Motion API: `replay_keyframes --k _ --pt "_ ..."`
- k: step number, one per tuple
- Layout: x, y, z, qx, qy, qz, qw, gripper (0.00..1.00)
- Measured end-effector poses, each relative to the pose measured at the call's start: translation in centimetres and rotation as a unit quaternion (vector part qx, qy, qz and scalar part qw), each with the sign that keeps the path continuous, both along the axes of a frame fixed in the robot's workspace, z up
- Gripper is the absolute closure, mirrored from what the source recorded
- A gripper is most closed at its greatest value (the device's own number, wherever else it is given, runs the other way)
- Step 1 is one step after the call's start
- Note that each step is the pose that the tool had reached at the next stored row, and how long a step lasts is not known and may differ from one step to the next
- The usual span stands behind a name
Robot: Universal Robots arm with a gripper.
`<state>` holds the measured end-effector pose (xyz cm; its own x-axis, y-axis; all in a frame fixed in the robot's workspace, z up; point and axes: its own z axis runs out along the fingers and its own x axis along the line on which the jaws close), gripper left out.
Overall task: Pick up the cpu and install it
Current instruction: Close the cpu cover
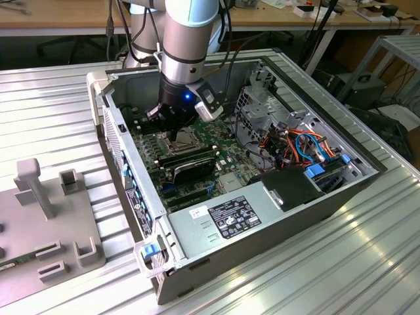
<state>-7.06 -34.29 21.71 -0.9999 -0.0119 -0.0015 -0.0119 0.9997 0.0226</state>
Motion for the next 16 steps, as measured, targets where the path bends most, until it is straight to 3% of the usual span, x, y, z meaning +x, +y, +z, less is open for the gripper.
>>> replay_keyframes --k 16 --pt "-0.01 0.0 -1.01 -0.0001 0.0001 0.0 1.0 0.89"
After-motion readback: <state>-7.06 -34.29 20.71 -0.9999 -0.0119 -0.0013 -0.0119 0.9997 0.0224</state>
